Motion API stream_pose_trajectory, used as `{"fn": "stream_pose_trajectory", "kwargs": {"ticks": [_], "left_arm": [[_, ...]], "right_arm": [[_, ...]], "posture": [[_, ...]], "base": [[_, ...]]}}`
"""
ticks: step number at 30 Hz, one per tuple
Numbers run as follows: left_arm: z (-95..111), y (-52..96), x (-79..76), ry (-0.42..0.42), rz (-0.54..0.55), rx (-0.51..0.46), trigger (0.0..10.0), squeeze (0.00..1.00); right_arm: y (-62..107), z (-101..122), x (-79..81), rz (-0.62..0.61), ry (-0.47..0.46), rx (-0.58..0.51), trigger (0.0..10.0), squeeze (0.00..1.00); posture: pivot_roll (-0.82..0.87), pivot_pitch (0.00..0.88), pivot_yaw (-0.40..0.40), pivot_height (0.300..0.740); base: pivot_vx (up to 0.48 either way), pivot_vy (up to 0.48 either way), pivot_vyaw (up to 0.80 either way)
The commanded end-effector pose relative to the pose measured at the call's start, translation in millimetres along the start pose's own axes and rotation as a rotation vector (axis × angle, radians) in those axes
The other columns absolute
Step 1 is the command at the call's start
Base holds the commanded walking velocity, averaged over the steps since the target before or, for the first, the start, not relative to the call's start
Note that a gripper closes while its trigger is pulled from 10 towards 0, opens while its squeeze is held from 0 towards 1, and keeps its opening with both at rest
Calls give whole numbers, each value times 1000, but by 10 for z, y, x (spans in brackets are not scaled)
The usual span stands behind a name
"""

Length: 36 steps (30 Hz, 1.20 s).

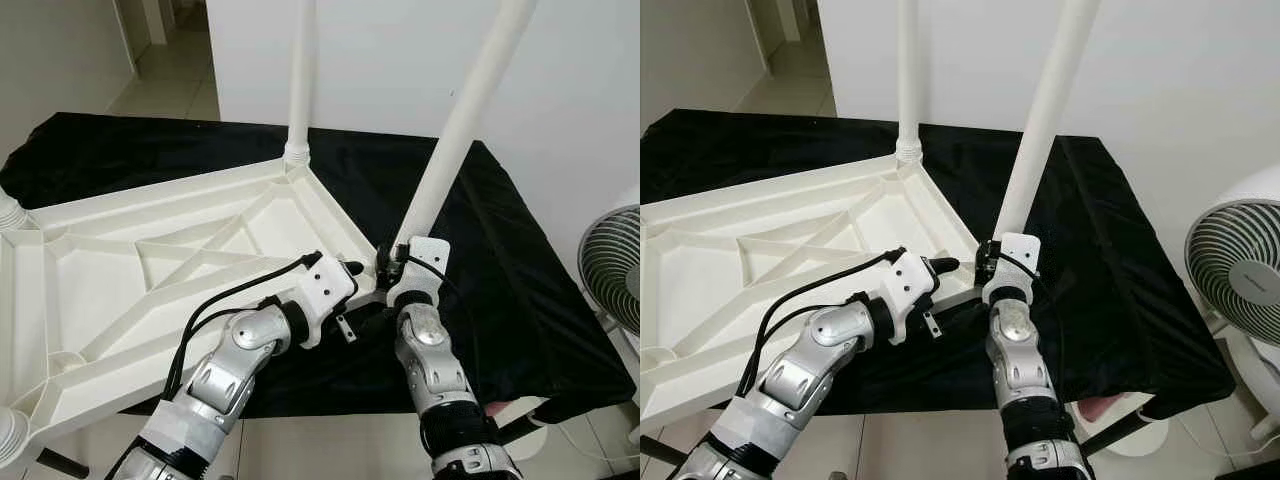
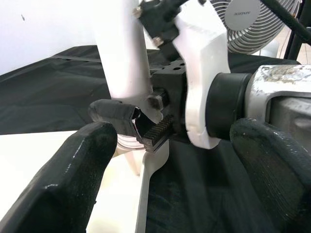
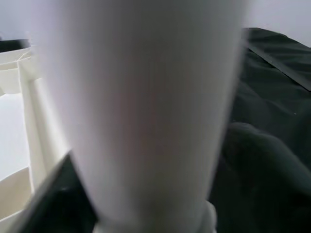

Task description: Building children table

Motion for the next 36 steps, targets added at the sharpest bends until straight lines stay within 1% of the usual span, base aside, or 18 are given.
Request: {"fn": "stream_pose_trajectory", "kwargs": {"ticks": [1,5,6,8,9,10,11,12,13,14,16,22,23,24,25,26,33,36], "left_arm": [[-9,8,-6,-5,-8,8,10000,0],[-10,9,-3,-5,-8,7,10000,0],[-7,12,1,-4,-7,7,10000,0],[-7,12,1,-4,-7,7,10000,0],[-6,14,3,-4,-6,7,10000,0],[-5,13,5,-6,-7,7,10000,0],[-5,13,5,-6,-7,7,10000,0],[-5,10,13,-9,-10,7,10000,0],[-5,8,16,-10,-12,7,10000,0],[-5,8,16,-10,-12,7,10000,0],[-4,7,25,-13,-14,7,10000,0],[0,5,33,-16,-15,7,10000,0],[8,1,40,-17,-14,5,10000,0],[8,1,40,-17,-14,5,10000,0],[12,-2,47,-19,-11,5,10000,0],[16,-5,53,-20,-8,4,10000,0],[22,-10,59,-23,-4,2,10000,0],[26,-15,59,-24,-3,0,10000,0]], "right_arm": [[19,-51,-150,-30,-2,15,10000,1000],[2,-8,-198,7,-6,-10,10000,1000],[-38,45,-223,179,8,-19,10000,1000],[-38,45,-223,179,8,-19,10000,1000],[-47,61,-222,255,16,-17,10000,1000],[-58,84,-231,323,36,-17,10000,0],[-58,84,-231,323,36,-17,10000,0],[-78,108,-251,462,74,4,10000,0],[-83,115,-263,512,91,13,10000,0],[-83,115,-263,512,91,13,10000,0],[-101,131,-279,589,135,14,10000,0],[-142,141,-276,659,176,17,10000,0],[-169,135,-263,695,195,33,7608,0],[-169,135,-263,695,195,33,7608,0],[-188,121,-252,733,212,50,4627,0],[-201,107,-245,781,223,69,0,0],[-215,87,-248,830,234,97,0,0],[-220,51,-275,852,240,133,0,0]], "posture": [[110,31,-50,740],[111,32,-51,740],[112,32,-49,740],[112,32,-49,740],[112,32,-49,740],[111,30,-46,740],[111,30,-46,740],[109,26,-42,740],[109,26,-42,740],[109,26,-42,740],[108,23,-39,740],[112,20,-38,740],[121,15,-41,740],[121,15,-41,740],[123,13,-42,740],[126,10,-44,740],[127,8,-46,740],[127,6,-50,740]], "base": [[0,0,0],[0,0,0],[0,0,0],[0,0,0],[0,0,0],[0,0,0],[0,0,0],[0,0,0],[0,0,0],[0,0,0],[0,0,0],[0,0,0],[0,0,0],[0,0,0],[0,0,0],[0,0,0],[0,0,0],[0,0,0]]}}
Point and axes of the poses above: a point about 5 cm out from each wrist's last joint towards the gripper, its own y axis pointing back from the gripper into the wrist, its own z axis along the axis of the wrist's last joint, x = y × z, the point moved 1 cm from there along -y, pointing out of the wrist towards the gripper, and after that the axes turned 2 degrees about -y, right-handed, at the moved point
